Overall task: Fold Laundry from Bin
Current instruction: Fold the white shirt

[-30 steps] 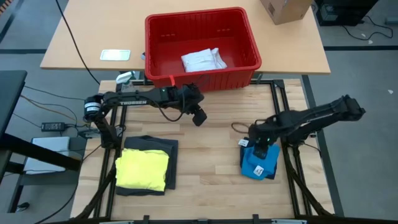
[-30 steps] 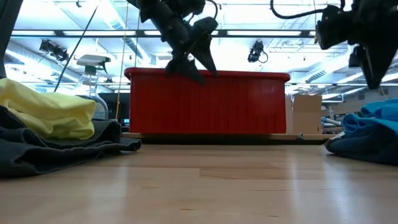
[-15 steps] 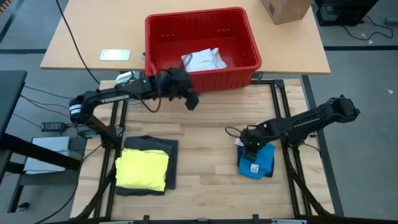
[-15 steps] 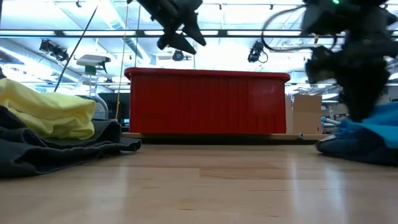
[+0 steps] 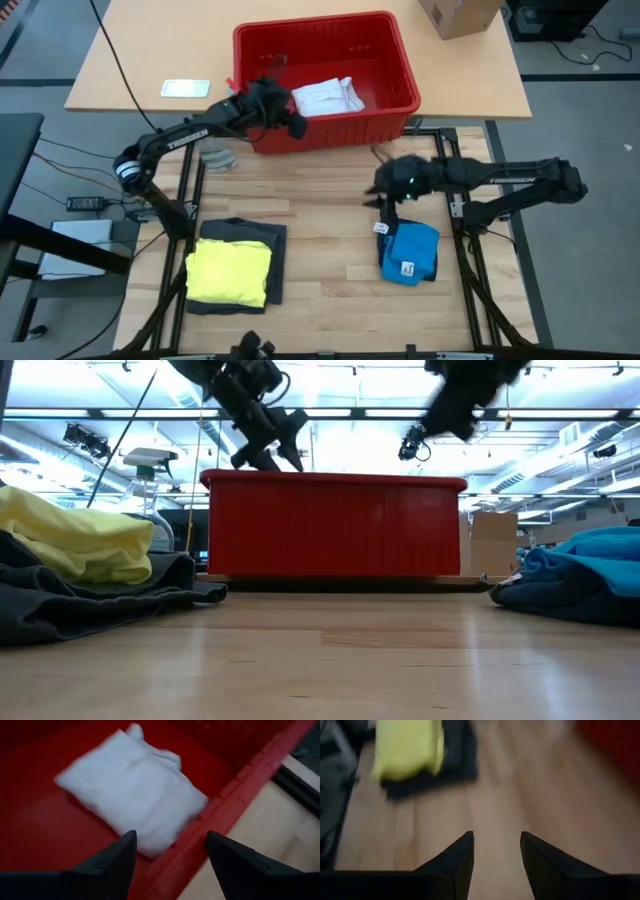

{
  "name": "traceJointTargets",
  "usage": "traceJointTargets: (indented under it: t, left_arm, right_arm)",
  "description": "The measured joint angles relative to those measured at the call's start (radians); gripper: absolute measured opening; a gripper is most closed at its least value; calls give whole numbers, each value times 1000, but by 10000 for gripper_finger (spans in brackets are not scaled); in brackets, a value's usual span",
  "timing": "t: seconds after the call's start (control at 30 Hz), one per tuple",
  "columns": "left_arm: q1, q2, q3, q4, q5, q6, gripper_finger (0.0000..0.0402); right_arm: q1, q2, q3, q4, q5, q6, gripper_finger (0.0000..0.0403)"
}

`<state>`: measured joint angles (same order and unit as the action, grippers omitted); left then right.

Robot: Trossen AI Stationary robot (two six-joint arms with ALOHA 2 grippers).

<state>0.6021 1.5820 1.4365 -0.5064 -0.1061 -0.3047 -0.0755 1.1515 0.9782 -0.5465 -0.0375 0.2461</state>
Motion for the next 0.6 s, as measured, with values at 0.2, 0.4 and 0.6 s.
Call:
traceJointTargets:
  t: [0.2,0.4,0.6]
  left_arm:
    - [-41,46,-2,-120,130,81,216]
    - [-63,44,3,-184,137,118,194]
    - [-23,45,1,-167,162,130,193]
  right_arm:
    - [-172,38,104,115,82,-41,167]
    - [-414,165,188,220,95,-158,167]
    - [-625,452,391,227,19,-258,168]
